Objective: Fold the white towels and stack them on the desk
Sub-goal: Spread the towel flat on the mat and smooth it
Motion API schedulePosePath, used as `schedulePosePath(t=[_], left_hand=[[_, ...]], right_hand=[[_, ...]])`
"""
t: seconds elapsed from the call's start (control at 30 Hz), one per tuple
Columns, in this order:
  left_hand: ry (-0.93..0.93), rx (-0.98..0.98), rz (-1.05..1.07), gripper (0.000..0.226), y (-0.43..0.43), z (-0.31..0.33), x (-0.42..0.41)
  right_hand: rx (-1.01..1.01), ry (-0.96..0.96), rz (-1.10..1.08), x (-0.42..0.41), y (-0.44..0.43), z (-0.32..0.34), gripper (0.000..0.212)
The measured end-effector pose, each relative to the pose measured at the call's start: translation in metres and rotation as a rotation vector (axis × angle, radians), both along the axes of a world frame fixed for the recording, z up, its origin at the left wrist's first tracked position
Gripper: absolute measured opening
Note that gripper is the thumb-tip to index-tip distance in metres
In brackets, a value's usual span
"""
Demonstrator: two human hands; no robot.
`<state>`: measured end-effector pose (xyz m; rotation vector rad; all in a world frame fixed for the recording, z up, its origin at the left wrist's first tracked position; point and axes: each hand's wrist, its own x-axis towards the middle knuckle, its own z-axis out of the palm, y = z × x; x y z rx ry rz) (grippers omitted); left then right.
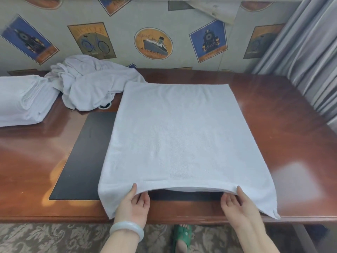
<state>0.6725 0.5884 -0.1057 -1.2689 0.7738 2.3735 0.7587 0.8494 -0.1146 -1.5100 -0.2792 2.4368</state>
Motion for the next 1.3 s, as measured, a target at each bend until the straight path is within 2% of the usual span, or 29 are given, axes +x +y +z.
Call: schedulePosePath(t=[0.17,0.3,0.4,0.53,0.63,0.7,0.77,0.83,0.9,1.0,1.3], left_hand=[[0.145,-0.028,0.006,0.012,0.011,0.024,-0.051],[0.248,-0.105,-0.038,0.02,0.028,0.03,-0.117],[0.315,-0.167,-0.104,0.012,0.046,0.037,-0.188],[0.489,-0.334,-0.209,0.014,0.076,0.041,-0.269],[0.646,-0.762,-0.583,0.035,0.093,0.019,-0.293],[0.7,-1.066,-1.029,0.057,0.1,-0.007,-0.298],[0.668,-1.455,-1.494,0.069,0.103,-0.031,-0.301],[0.575,-1.699,-1.767,0.07,0.106,-0.044,-0.301],[0.477,-1.742,-1.863,0.07,0.107,-0.056,-0.297],[0.439,-1.791,-1.911,0.069,0.106,-0.066,-0.287],[0.413,-1.733,-1.943,0.073,0.09,-0.055,-0.211]], right_hand=[[0.214,0.046,0.041,-0.046,0.041,0.016,0.004],[0.499,0.038,0.189,-0.11,0.065,0.028,0.011],[0.68,-0.009,0.28,-0.17,0.091,0.035,0.023],[0.932,-0.027,0.42,-0.25,0.13,0.031,0.016],[1.184,-0.055,0.744,-0.282,0.134,0.018,0.038],[1.404,-0.226,1.097,-0.295,0.133,-0.006,0.056],[1.699,-0.406,1.481,-0.303,0.127,-0.029,0.064],[1.849,-0.471,1.702,-0.306,0.122,-0.051,0.067],[1.906,-0.497,1.74,-0.305,0.119,-0.068,0.072],[2.008,-0.496,1.682,-0.292,0.118,-0.084,0.087],[2.021,-0.488,1.706,-0.218,0.105,-0.085,0.079]])
